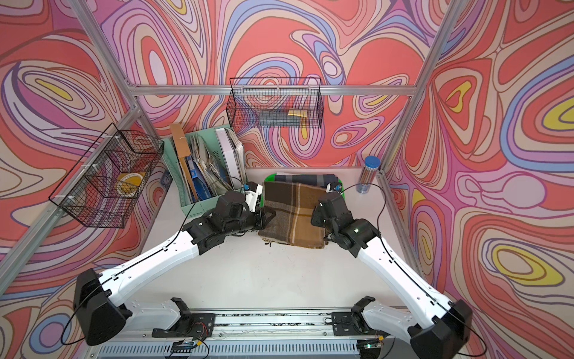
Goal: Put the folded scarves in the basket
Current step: Place the scarf in the basket.
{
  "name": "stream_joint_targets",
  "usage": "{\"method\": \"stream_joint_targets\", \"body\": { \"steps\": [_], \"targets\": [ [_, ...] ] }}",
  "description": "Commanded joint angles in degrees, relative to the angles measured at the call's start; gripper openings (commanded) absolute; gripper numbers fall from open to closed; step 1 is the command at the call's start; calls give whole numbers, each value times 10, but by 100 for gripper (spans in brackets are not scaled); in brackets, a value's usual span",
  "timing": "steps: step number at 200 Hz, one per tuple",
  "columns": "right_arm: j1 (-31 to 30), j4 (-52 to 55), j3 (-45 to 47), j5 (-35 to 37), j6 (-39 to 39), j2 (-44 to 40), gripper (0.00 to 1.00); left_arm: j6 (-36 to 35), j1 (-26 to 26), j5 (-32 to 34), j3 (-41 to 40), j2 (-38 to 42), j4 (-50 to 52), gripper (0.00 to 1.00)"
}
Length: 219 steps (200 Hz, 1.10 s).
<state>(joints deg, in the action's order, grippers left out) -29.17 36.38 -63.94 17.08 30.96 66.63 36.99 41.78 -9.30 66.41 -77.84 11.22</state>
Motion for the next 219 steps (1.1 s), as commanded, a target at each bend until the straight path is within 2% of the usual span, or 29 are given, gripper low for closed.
{"method": "stream_joint_targets", "body": {
  "steps": [1,18,41,96,148,211,215,219],
  "targets": [
    [46,-28,-50,18,-40,47,0,-23,-32,-3,53,-51,-5,0],
    [91,-61,-75,-20,-44,77,0,-21,-52,-27,100,-97,-8,0],
    [142,-84,-113,-58,-44,127,0,-38,-66,-20,174,-165,16,0],
    [190,-114,-179,-68,-51,241,0,-47,-87,-13,284,-291,18,0],
    [209,-126,-182,-70,-43,299,0,-41,-100,-16,340,-368,54,0],
    [240,-126,-196,-85,-53,344,0,-17,-103,-16,340,-391,67,0],
    [242,-125,-198,-92,-55,345,0,-17,-103,-17,343,-393,69,7],
    [243,-125,-200,-98,-57,346,0,-17,-104,-17,346,-394,73,20]
  ]
}}
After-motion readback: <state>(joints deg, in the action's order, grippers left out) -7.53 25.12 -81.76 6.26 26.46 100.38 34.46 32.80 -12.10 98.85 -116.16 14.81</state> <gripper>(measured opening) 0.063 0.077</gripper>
